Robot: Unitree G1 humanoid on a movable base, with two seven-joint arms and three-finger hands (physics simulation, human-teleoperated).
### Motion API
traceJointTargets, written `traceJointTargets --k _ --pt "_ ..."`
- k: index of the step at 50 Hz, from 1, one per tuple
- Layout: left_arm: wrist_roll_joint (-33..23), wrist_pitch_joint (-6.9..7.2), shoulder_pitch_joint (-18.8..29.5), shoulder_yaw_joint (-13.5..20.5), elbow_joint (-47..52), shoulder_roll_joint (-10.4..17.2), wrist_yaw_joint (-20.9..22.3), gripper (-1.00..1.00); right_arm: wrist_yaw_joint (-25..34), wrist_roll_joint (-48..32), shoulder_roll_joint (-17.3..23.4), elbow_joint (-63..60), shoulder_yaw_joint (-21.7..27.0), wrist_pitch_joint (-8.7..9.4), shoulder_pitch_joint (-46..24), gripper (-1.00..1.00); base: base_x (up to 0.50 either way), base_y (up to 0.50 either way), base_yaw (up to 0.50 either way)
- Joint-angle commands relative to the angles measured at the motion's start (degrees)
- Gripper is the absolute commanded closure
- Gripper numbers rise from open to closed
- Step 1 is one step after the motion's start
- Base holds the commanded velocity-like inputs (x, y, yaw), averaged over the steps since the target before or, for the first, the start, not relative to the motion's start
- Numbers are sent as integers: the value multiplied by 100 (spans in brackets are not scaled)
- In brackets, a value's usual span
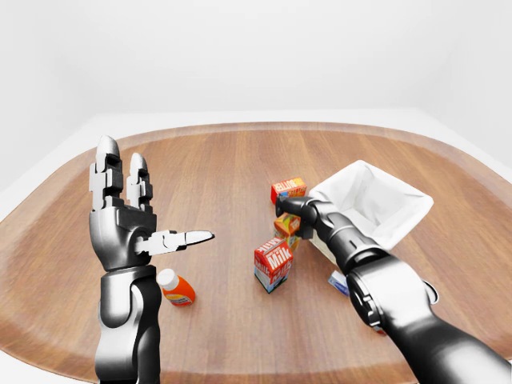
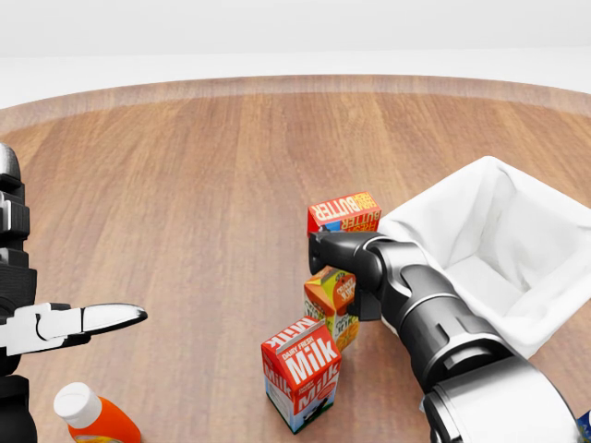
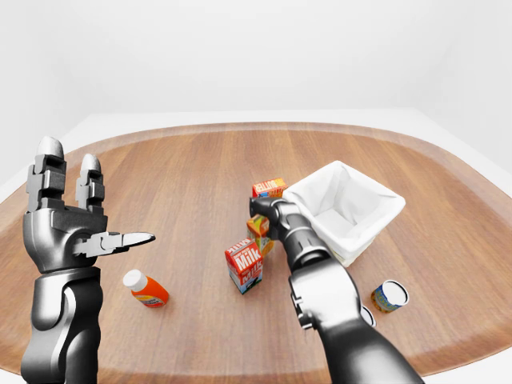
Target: Pick up the orange juice, and put it in the basket.
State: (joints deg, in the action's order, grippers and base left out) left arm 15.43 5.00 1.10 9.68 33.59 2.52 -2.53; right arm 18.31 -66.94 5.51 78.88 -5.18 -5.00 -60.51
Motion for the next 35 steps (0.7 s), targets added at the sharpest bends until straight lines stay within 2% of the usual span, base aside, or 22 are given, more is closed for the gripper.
traceJointTargets --k 1,35 --pt "-1 0 -1 1 0 0 0 -100 -169 -147 19 -78 106 0 -135 100 0 0 0" --pt "0 0 -1 1 1 0 -1 -100 -48 -114 65 -115 107 0 -357 100 0 0 0"
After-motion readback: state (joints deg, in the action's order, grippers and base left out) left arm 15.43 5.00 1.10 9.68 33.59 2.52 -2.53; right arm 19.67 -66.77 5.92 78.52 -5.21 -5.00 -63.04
